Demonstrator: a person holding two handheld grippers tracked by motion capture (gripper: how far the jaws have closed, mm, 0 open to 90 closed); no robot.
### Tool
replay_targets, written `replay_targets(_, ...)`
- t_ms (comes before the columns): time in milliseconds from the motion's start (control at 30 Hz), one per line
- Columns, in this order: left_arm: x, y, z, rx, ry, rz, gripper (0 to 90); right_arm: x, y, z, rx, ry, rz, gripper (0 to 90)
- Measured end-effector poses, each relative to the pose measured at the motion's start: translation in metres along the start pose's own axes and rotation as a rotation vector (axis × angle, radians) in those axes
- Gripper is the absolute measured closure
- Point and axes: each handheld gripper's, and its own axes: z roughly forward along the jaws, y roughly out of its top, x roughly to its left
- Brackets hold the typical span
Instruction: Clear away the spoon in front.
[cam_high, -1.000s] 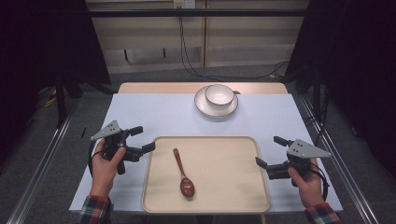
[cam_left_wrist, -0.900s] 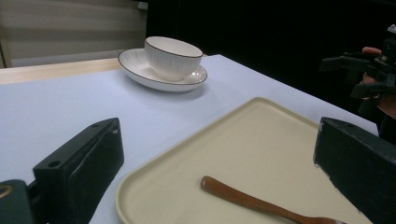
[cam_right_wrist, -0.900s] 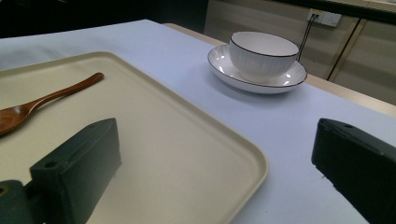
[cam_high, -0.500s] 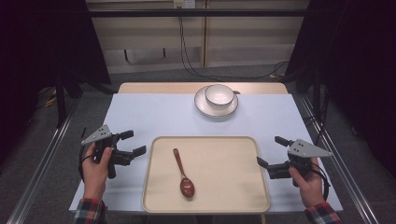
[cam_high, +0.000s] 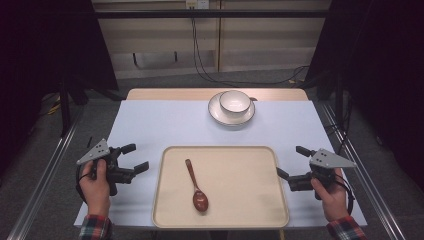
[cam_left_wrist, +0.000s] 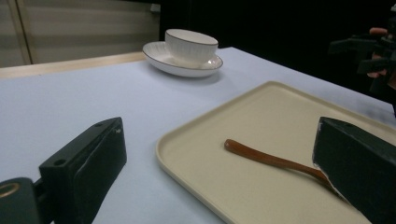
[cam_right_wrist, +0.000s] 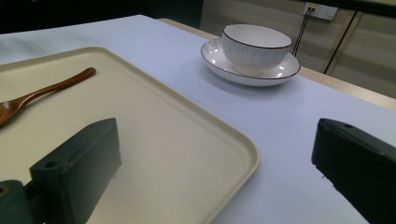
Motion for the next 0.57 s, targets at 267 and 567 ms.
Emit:
replay_targets(267,0.0025,-0.0045,-0.002,0.015,0.01,0.005,3.3,-0.0012,-0.0007,-0.0007,-0.001,-0.001,0.003,0.8)
replay_targets(567,0.0031,-0.0055,-0.0026,0.016,0.012,0.008,3.3,-0.0014,-0.0018,0.001,0.008,0.004,0.003,0.8)
